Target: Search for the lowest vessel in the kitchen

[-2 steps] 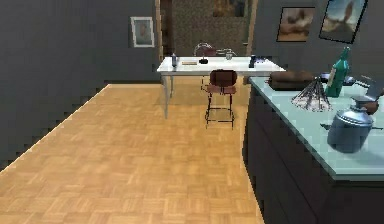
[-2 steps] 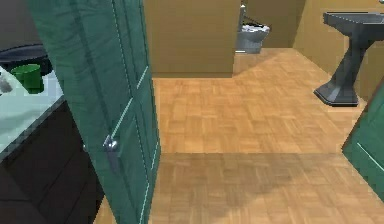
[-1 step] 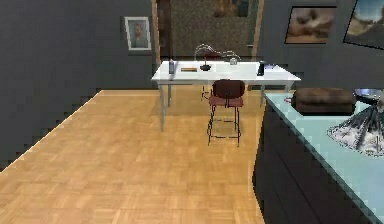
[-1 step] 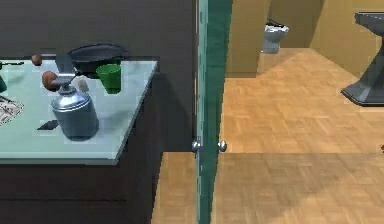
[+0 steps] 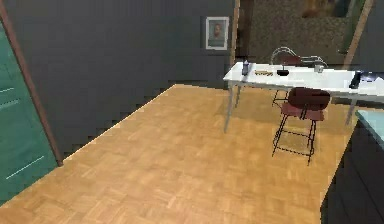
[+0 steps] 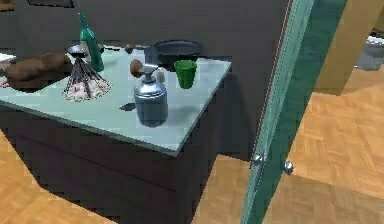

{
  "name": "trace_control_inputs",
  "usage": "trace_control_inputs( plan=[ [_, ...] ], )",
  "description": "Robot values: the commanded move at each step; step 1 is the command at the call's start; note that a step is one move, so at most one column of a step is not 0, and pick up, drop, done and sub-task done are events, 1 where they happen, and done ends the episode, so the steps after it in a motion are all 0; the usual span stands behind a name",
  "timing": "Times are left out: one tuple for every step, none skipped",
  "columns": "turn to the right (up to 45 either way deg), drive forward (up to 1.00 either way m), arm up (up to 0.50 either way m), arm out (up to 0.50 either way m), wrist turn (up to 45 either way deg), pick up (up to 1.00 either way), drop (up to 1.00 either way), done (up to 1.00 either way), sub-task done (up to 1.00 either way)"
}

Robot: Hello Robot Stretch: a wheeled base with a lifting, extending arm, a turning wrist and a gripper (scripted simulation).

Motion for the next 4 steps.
trace_control_inputs(
  plan=[
    [0.0,1.00,0.00,0.00,0.0,0.00,0.00,0.00,0.00],
    [-3.0,0.00,0.00,0.00,0.0,0.00,0.00,0.00,0.00],
    [0.0,1.00,0.00,0.00,0.0,0.00,0.00,0.00,0.00],
    [-6.0,0.00,0.00,0.00,0.0,0.00,0.00,0.00,0.00]
  ],
)
